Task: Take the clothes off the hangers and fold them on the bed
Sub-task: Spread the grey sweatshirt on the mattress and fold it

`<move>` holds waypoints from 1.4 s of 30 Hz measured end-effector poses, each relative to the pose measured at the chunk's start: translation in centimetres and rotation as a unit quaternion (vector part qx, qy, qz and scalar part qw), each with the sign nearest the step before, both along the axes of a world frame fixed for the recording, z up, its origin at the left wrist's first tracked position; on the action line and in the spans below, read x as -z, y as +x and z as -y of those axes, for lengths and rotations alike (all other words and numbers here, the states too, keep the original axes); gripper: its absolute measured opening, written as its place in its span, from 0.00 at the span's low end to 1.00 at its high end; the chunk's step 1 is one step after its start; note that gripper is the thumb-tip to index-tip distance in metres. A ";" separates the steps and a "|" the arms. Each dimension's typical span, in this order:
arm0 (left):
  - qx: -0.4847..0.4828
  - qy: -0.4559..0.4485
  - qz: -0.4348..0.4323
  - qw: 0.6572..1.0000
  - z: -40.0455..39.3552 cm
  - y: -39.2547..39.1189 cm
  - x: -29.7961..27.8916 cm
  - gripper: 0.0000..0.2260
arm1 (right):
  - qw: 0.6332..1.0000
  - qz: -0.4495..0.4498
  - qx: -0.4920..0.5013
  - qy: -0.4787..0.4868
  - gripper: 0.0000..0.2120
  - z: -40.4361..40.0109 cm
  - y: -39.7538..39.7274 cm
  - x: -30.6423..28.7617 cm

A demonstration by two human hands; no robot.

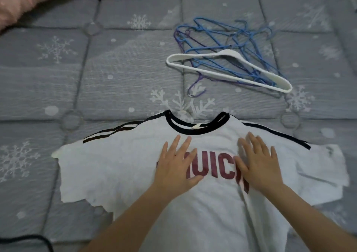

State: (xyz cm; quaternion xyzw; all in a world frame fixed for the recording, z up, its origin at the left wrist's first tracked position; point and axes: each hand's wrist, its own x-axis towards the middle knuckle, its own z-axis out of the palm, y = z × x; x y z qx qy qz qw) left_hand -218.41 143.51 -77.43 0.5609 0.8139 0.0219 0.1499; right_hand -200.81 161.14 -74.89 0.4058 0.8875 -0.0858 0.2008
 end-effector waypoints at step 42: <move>0.058 -0.074 0.052 0.994 -22.4 16.8 -2.0 0.30 | 0.828 -0.264 0.464 -0.172 0.17 -9.0 21.5 0.0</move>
